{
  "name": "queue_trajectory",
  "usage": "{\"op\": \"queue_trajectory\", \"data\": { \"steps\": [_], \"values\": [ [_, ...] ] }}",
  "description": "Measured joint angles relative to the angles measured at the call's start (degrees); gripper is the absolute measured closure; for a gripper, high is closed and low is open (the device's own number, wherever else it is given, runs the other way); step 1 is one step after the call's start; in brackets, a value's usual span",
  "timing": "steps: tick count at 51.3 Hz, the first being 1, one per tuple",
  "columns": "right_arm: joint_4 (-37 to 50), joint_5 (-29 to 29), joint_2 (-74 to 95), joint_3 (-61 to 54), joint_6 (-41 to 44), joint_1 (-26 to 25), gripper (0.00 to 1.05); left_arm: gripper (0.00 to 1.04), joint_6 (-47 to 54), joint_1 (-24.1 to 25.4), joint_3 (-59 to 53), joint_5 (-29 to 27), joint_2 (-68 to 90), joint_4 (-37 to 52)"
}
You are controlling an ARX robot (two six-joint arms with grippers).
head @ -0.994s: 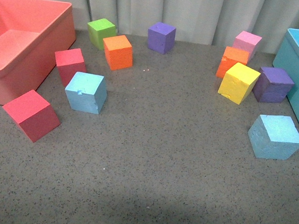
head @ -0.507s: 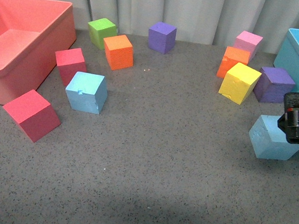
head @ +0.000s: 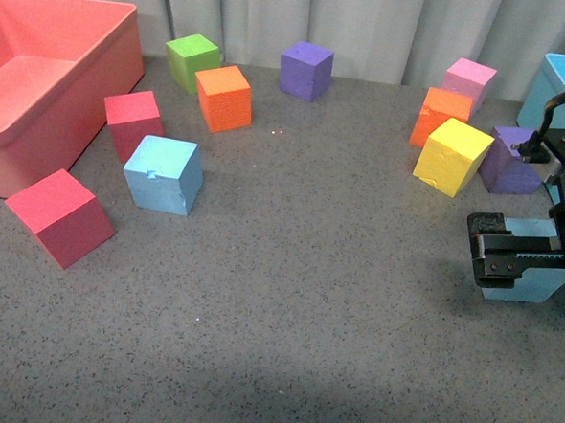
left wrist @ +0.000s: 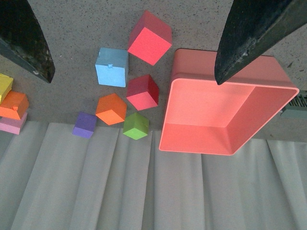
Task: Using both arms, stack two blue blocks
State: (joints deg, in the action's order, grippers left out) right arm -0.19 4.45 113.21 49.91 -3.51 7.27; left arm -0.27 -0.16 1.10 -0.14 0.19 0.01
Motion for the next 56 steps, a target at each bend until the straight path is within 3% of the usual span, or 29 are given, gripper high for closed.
{"op": "queue_trajectory", "data": {
  "steps": [5,16,25,45,56],
  "values": [
    [0.00,0.09,2.08,1.07,-0.37,-0.11,0.11,0.07,0.00,0.00,0.00,0.00,0.00,0.00],
    [-0.04,-0.02,4.66,2.03,-0.96,-0.48,0.40,0.07,0.00,0.00,0.00,0.00,0.00,0.00],
    [0.33,-0.04,4.66,1.99,-1.51,-0.57,0.55,0.07,0.00,0.00,0.00,0.00,0.00,0.00],
    [0.59,-1.22,-1.22,0.20,-4.02,1.81,0.60,0.07,0.00,0.00,0.00,0.00,0.00,0.00],
    [-2.12,-1.33,-0.92,5.27,-8.59,9.03,0.60,0.07,0.00,0.00,0.00,0.00,0.00,0.00]
  ]
}}
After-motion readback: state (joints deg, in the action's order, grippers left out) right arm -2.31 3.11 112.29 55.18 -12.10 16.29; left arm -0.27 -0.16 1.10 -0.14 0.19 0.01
